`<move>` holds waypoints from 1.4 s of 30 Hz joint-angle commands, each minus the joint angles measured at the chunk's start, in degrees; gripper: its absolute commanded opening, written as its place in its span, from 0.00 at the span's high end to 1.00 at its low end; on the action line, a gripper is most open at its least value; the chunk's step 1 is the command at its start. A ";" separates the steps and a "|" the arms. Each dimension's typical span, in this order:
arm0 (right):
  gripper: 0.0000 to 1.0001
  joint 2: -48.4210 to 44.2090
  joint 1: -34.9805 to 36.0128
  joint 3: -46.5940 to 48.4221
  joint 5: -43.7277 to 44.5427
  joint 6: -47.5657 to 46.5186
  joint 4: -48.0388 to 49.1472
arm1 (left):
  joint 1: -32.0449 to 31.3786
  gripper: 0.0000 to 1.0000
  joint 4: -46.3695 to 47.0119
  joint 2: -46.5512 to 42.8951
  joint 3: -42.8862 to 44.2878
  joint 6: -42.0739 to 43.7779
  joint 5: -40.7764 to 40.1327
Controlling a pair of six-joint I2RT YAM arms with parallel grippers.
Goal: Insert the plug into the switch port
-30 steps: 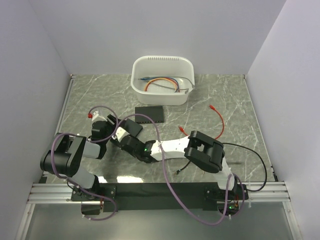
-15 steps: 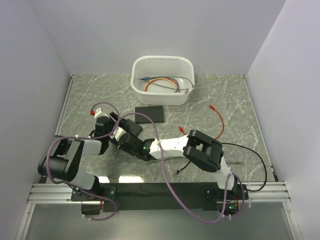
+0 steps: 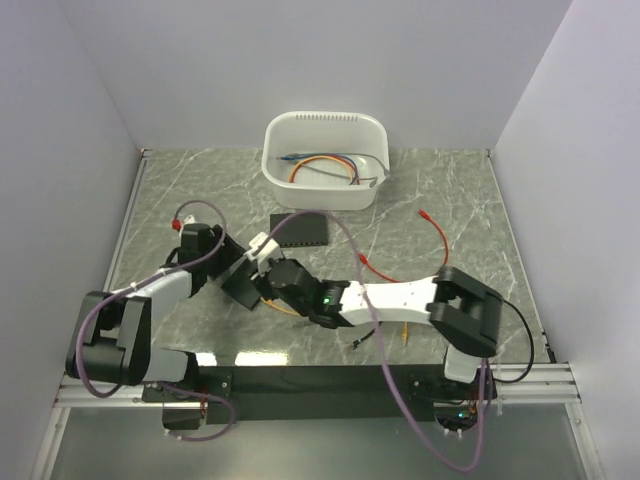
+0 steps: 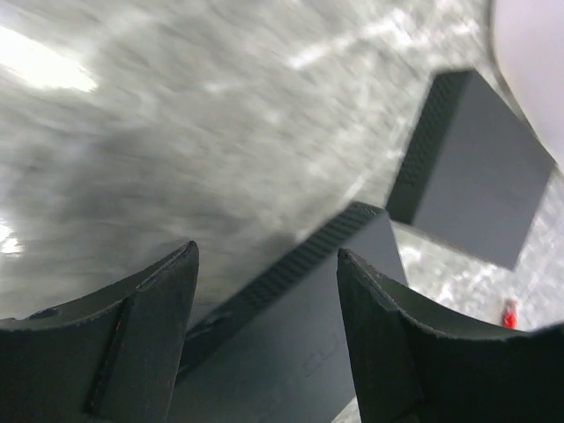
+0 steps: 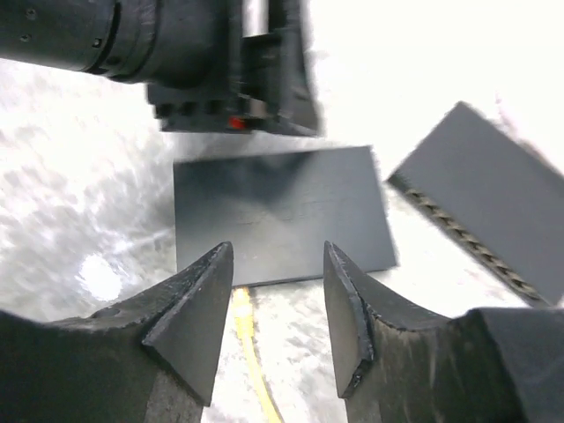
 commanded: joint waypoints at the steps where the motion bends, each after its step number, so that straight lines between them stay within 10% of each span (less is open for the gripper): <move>1: 0.46 -7.17 0.18 -3.17 5.35 4.25 0.78 | 2.16 0.30 -11.99 -4.53 5.21 3.53 -1.47; 5: 0.28 -11.93 0.27 -3.36 10.43 8.73 -12.53 | 2.17 0.30 -12.30 -12.17 3.04 1.87 -4.20; 12: 0.23 -22.57 -3.85 -4.59 13.80 14.89 -26.81 | 1.90 0.24 -23.44 -24.67 5.73 1.60 -2.19; 14: 0.23 -25.81 -11.27 -5.29 10.30 15.59 -28.75 | 1.81 0.01 -26.95 -26.86 11.07 2.56 0.10; 17: 0.23 -28.02 -24.89 -7.22 -2.61 18.49 -29.38 | 1.81 0.01 -36.62 -28.18 20.66 7.38 -0.76; 22: 0.23 -22.95 -33.47 -6.97 -9.84 21.49 -30.25 | 1.81 0.01 -40.34 -25.38 23.08 16.62 -13.14; 42: 0.30 -2.53 -37.61 -3.18 -13.36 23.60 -32.01 | 4.63 0.01 -38.66 -23.35 21.39 19.71 -2.18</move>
